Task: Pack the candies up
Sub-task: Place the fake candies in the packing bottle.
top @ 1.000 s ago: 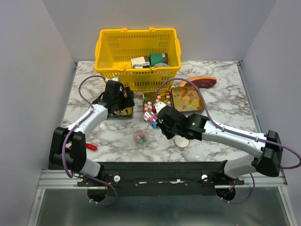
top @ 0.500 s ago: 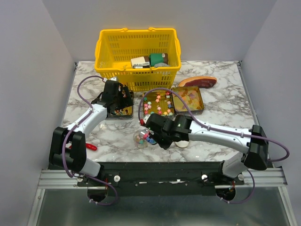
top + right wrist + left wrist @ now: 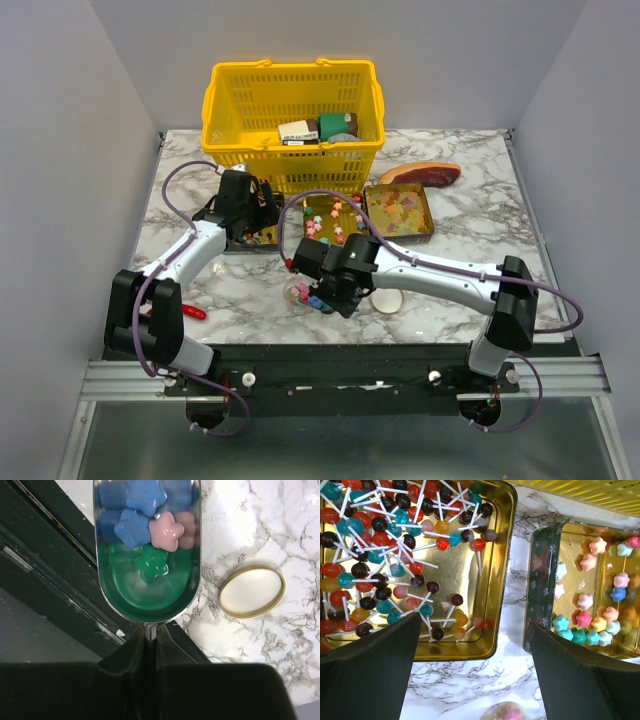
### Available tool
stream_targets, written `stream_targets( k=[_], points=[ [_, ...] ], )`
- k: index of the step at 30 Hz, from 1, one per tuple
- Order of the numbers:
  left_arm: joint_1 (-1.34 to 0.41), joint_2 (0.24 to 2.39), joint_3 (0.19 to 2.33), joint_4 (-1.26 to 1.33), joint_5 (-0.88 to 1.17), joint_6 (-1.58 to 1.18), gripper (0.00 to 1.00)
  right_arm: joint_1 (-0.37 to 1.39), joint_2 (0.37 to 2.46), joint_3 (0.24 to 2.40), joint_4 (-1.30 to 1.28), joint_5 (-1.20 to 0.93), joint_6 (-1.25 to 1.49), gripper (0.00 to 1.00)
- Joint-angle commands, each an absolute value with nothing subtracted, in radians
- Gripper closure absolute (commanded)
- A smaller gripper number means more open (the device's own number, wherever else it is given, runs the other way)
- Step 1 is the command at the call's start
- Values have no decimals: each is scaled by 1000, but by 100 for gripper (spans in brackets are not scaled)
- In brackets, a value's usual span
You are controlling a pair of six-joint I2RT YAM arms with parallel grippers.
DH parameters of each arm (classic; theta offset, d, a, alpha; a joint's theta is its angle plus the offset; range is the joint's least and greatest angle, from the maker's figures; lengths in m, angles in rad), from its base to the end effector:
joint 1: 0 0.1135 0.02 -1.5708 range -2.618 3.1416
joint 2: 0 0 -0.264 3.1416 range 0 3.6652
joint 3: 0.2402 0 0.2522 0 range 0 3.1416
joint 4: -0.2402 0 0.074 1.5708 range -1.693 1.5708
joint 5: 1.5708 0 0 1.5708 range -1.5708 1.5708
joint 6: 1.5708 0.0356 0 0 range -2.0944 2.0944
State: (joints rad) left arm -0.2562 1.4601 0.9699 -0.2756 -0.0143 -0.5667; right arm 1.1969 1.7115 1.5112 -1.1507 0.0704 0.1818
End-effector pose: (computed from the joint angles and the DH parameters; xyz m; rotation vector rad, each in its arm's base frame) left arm 0.3041 -0.0791 0.2375 -0.3736 2.3403 -0.3880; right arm 0.1239 0.3090 0.2781 -1.4116 2.5616 0.1258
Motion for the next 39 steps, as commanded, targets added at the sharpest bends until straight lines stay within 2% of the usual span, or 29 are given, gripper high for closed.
stream_targets(
  k=[1, 12, 18, 22, 29, 33, 34, 37, 39],
  points=[
    [-245, 1442, 966, -275, -26, -569, 1, 1204, 1750, 1563, -1284, 57, 184, 99],
    [-241, 1417, 959, -278, -54, -572, 1, 1203, 1781, 1621, -1357, 57, 225, 99],
    [-226, 1367, 957, -330, -216, -578, 1, 1204, 1772, 1646, -1390, 77, 239, 99],
    [-166, 1336, 956, -357, -270, -578, 1, 1204, 1764, 1680, -1399, 97, 261, 99],
    [-35, 1341, 965, -373, -198, -586, 2, 1180, 1770, 1739, -1387, 127, 301, 99],
    [-9, 1400, 982, -357, -109, -592, 12, 1143, 1790, 1802, -1352, 127, 324, 99],
    [-9, 1416, 985, -360, -101, -594, 20, 1135, 1796, 1836, -1345, 124, 327, 99],
    [20, 1476, 1000, -379, -104, -603, 32, 1098, 1834, 1932, -1335, 101, 327, 99],
    [28, 1509, 1002, -377, -107, -612, 36, 1075, 1850, 1973, -1328, 92, 322, 99]
  ],
)
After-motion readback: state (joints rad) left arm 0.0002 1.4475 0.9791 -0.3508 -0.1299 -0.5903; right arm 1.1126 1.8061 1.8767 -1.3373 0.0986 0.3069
